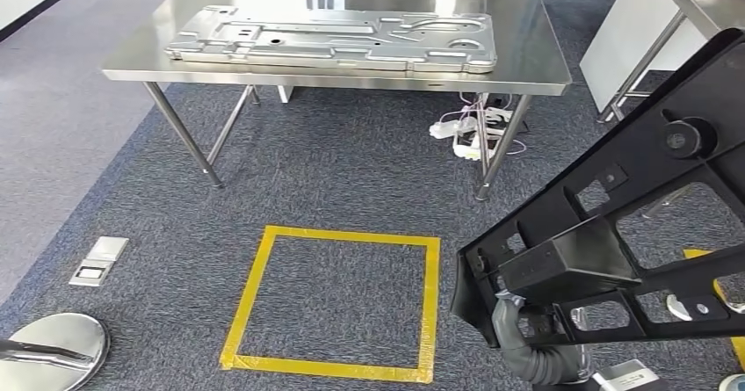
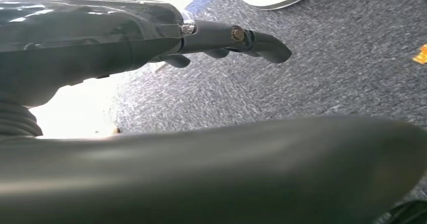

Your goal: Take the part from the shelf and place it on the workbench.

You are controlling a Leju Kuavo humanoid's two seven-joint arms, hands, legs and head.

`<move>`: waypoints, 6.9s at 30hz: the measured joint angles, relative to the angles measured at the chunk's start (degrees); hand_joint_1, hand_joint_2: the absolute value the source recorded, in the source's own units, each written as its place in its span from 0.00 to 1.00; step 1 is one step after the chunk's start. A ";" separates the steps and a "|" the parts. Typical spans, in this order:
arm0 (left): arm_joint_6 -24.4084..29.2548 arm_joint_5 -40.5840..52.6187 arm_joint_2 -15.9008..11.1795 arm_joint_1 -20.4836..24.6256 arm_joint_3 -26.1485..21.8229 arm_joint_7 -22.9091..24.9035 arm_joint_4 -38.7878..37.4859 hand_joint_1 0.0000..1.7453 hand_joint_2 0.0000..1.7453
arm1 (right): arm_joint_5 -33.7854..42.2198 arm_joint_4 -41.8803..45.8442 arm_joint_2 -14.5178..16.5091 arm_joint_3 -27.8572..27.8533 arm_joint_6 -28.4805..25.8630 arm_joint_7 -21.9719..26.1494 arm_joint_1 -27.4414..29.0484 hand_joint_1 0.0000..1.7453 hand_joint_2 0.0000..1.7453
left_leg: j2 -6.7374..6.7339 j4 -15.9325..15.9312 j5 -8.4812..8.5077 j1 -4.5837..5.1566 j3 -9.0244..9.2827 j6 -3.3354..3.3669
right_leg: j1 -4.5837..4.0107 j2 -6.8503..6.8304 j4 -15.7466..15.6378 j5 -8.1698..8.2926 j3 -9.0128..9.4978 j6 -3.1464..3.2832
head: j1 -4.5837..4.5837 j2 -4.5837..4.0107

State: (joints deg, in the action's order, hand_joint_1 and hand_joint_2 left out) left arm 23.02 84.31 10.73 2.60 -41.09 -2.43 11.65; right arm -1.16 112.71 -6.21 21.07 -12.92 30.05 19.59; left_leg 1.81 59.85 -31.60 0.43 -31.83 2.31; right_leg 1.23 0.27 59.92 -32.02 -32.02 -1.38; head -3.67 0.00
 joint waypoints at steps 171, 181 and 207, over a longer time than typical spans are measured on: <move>-4.51 2.21 1.03 -1.13 2.08 1.11 -0.07 0.00 1.00 | -9.65 -2.94 13.00 -45.94 -1.70 -3.09 -3.14 1.00 1.00 | -1.24 12.87 -12.22 -0.10 -7.95 -2.10 | 0.70 -0.09 -0.58 -6.12 7.21 0.69 | -0.42 0.00; -1.98 0.90 0.71 -0.57 1.58 1.58 -0.09 0.00 1.00 | -12.19 -3.85 11.04 -40.44 -1.67 -4.75 -5.27 1.00 1.00 | -1.14 -1.15 1.54 0.87 -0.99 1.60 | 0.56 0.47 10.17 -2.99 6.33 -1.70 | -0.33 0.00; 0.28 -2.04 0.31 -0.21 -2.61 0.37 -0.28 0.00 1.00 | -9.42 -7.57 7.65 -34.39 -4.07 -4.07 -4.74 1.00 1.00 | -1.31 1.56 -0.37 -0.46 -2.41 -2.53 | 0.80 0.04 1.14 -1.59 0.29 0.19 | -0.49 0.00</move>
State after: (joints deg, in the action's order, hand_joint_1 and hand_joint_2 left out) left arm 23.30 82.27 11.04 2.40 -43.70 -2.06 11.37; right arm -10.58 105.13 1.44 -13.32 -16.98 25.98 14.84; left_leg 0.50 61.41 -31.97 -0.03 -34.24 -0.22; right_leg 2.04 0.31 61.06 -33.61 -31.73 -1.19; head -4.16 0.00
